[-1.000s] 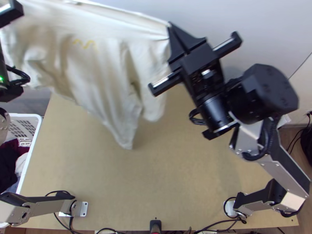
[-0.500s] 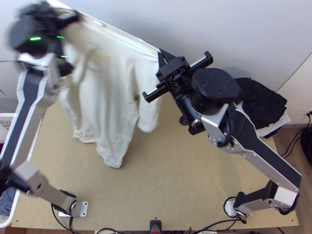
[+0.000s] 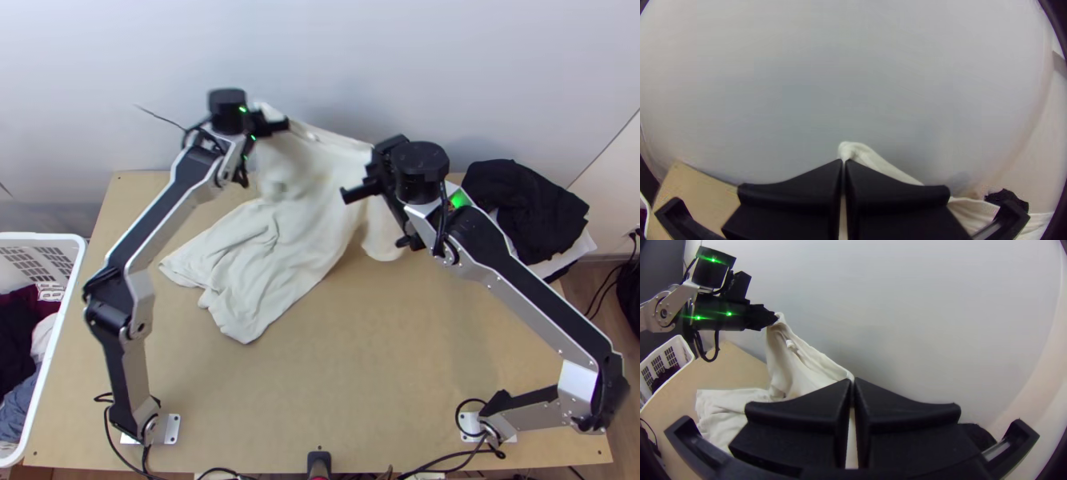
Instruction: Fold the t-shirt
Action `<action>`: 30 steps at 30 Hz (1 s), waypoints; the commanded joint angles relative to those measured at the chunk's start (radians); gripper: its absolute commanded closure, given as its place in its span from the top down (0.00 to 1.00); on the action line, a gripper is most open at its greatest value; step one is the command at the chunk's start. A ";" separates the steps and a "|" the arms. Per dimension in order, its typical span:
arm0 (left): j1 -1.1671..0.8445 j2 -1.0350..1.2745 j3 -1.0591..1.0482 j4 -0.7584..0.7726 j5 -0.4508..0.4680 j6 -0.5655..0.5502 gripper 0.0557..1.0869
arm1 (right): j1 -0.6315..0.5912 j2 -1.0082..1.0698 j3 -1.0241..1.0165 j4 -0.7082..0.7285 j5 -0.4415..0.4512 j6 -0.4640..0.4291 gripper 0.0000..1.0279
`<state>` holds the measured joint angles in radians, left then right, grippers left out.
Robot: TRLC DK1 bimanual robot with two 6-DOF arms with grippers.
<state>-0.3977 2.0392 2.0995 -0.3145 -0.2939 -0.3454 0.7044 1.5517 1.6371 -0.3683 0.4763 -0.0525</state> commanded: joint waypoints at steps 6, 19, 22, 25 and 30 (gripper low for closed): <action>-0.064 0.165 0.073 -0.120 0.176 -0.141 0.28 | -0.168 -0.051 -0.257 -0.032 -0.134 0.230 0.03; -0.032 0.021 0.114 -0.492 0.325 -0.210 0.95 | -0.214 0.054 -0.252 -0.011 -0.228 0.307 0.03; -0.012 -0.057 0.090 -0.630 0.352 -0.136 0.95 | -0.215 0.127 -0.197 -0.006 -0.229 0.312 0.03; -0.004 -0.137 0.073 -0.822 0.389 -0.023 0.95 | -0.230 0.200 -0.128 0.005 -0.231 0.329 0.03; -0.012 -0.386 -0.249 -0.842 0.407 0.075 0.95 | -0.255 0.321 0.012 0.002 -0.240 0.356 0.03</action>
<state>-0.4141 1.9026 2.1189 -1.0420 0.0723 -0.3851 0.4755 1.7302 1.5047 -0.3683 0.2474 0.2745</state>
